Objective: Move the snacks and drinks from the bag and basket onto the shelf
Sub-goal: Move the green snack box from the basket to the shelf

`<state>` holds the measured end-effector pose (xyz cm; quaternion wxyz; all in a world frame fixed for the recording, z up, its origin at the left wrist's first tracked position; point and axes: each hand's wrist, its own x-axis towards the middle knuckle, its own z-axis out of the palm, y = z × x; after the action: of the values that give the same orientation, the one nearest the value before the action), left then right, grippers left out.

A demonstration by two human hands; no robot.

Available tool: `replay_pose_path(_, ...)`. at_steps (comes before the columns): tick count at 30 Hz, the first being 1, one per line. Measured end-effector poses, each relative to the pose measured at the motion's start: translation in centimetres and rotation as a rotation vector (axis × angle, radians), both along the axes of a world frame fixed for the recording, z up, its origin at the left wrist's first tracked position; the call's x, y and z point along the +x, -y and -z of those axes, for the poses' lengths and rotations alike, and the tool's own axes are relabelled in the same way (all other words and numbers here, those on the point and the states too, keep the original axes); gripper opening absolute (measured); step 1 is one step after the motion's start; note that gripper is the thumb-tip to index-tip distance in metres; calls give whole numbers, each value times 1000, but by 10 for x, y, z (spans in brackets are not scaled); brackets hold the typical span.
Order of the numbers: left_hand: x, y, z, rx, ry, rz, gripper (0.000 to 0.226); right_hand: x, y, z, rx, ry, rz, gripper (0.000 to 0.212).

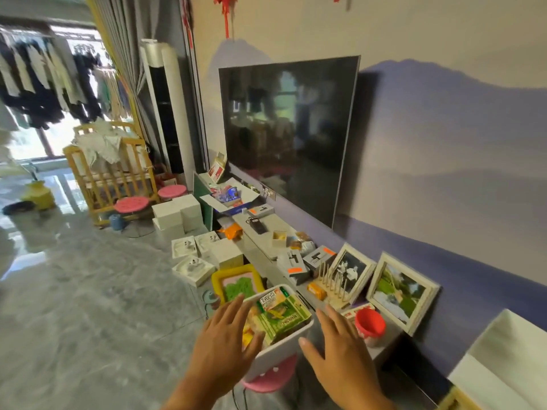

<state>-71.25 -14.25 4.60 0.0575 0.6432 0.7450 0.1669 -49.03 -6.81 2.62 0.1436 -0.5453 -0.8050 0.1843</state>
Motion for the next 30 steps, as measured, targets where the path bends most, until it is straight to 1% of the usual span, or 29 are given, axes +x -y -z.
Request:
replay_pose_path(3, -34, -34, 25, -23, 24, 30, 73, -28, -26, 18, -27, 36, 35, 80)
replay_pose_path(4, -43, -49, 33, -38, 32, 46, 72, -37, -38, 25, -36, 38, 53, 79)
replay_pose_path(11, -108, -162, 66, -131, -15, 157, 77, -104, -132, 75, -139, 49, 172, 78)
replay_pose_path(17, -156, -241, 69, -172, -9, 244, 79, -139, -187, 83, -232, 73, 269, 77)
replay_pose_path(22, -180, -317, 83, -193, -28, 431, 78, -159, -216, 95, -262, 48, 437, 79)
replay_pose_path(24, -187, -347, 99, -214, -39, 533, 78, -169, -221, 104, -279, 53, 520, 81)
replay_pose_path(26, -191, -376, 116, -227, -24, 636, 83, -179, -222, 113, -273, 61, 601, 82)
replay_pose_path(28, -192, -398, 133, -249, -16, 718, 88, -189, -224, 121, -294, 31, 694, 82)
replay_pose_path(30, -192, -416, 150, -264, -6, 790, 87, -197, -227, 135, -318, 14, 779, 80)
